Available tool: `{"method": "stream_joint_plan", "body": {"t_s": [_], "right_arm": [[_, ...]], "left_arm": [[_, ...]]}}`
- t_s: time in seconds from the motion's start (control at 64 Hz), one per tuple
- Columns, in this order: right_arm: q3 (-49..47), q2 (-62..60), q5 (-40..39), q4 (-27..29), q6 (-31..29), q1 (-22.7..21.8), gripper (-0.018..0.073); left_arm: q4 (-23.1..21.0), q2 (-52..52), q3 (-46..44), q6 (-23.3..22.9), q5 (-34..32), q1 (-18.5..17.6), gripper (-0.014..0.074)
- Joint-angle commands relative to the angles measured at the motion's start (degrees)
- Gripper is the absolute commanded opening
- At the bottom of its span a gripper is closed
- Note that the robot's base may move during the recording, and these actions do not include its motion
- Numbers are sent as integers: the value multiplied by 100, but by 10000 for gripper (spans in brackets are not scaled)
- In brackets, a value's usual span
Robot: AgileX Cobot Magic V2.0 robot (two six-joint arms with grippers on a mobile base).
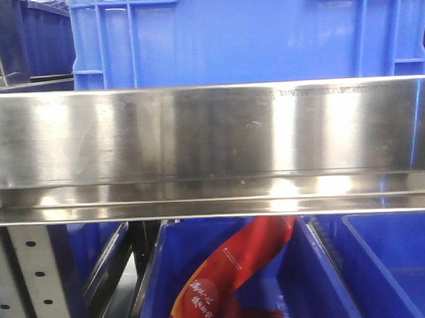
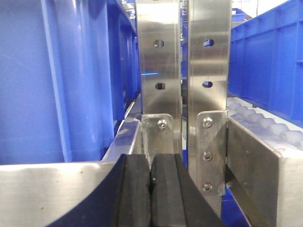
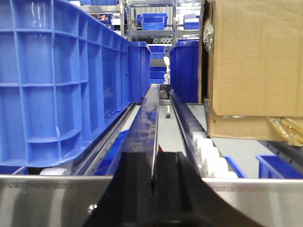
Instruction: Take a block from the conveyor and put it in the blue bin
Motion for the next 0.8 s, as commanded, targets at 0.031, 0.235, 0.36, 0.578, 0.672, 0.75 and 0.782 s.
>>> {"method": "stream_joint_plan", "body": {"t_s": [0.031, 0.235, 0.36, 0.578, 0.672, 0.75, 0.782], "right_arm": [[20, -18, -50, -101, -6, -26, -162], [20, -18, -50, -101, -6, -26, -162], [20, -18, -50, -101, -6, -26, -162], [20, -18, -50, -101, -6, -26, -162], [20, -18, -50, -101, -6, -26, -162], [20, -18, -50, -101, -6, -26, -162], [20, -18, -50, -101, -6, -26, -162]], "left_arm": [[-41, -25, -15, -23, -84, 18, -111], [-41, -25, -15, -23, -84, 18, -111], [-41, -25, -15, -23, -84, 18, -111], [-41, -25, -15, -23, -84, 18, -111], [-41, -25, -15, -23, -84, 18, -111], [-41, -25, -15, -23, -84, 18, -111], [-41, -25, -15, -23, -84, 18, -111]]}}
